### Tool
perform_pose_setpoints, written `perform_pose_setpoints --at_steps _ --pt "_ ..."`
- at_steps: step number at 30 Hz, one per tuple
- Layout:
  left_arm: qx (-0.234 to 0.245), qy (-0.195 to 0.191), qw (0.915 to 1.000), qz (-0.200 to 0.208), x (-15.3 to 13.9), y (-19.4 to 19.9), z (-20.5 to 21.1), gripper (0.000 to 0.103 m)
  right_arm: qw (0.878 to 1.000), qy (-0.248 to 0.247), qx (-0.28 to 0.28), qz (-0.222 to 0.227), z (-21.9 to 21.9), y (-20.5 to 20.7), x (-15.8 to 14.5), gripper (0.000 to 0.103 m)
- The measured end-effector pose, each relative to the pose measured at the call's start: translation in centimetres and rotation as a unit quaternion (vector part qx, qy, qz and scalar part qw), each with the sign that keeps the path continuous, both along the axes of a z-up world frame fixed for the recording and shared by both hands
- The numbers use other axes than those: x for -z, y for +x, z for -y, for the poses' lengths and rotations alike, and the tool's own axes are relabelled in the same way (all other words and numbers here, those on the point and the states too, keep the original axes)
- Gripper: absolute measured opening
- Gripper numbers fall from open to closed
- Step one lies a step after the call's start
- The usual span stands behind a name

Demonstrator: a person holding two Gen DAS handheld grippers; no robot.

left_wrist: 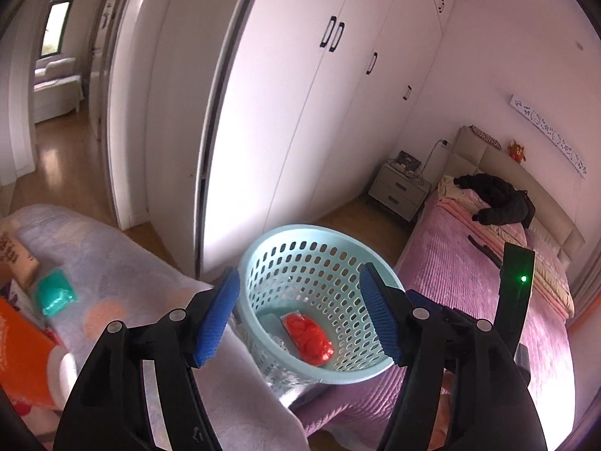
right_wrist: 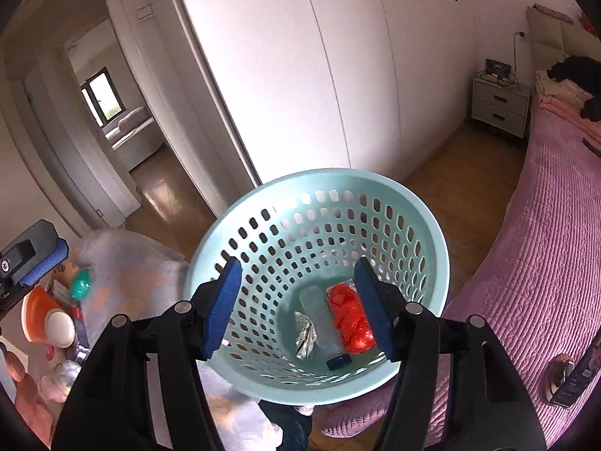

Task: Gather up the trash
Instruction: 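Move both grippers back to the table toward the pink yogurt bottle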

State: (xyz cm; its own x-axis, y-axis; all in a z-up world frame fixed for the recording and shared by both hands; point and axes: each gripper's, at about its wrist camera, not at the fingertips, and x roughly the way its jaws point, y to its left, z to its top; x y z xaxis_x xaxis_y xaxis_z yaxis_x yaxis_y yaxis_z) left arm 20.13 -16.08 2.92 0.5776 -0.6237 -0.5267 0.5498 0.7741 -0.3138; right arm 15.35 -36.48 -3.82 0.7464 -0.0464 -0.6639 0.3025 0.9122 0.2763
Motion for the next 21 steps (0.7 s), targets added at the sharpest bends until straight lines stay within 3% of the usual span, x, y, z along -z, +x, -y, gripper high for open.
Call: perform_pose_setpoints --at_steps 11,21 --pt "-0.080 0.005 0.9963 0.033 -1.7 -6.5 -11.1 0.064 0.991 0.005 -0.130 0.035 -10.1 -0.7 -3.0 0.062" --pt "-0.180 0.015 0.9832 -0.023 1.7 -9.5 -20.8 0.064 0.964 0.020 -0.265 0.017 -20.4 0.2 -0.8 0.062"
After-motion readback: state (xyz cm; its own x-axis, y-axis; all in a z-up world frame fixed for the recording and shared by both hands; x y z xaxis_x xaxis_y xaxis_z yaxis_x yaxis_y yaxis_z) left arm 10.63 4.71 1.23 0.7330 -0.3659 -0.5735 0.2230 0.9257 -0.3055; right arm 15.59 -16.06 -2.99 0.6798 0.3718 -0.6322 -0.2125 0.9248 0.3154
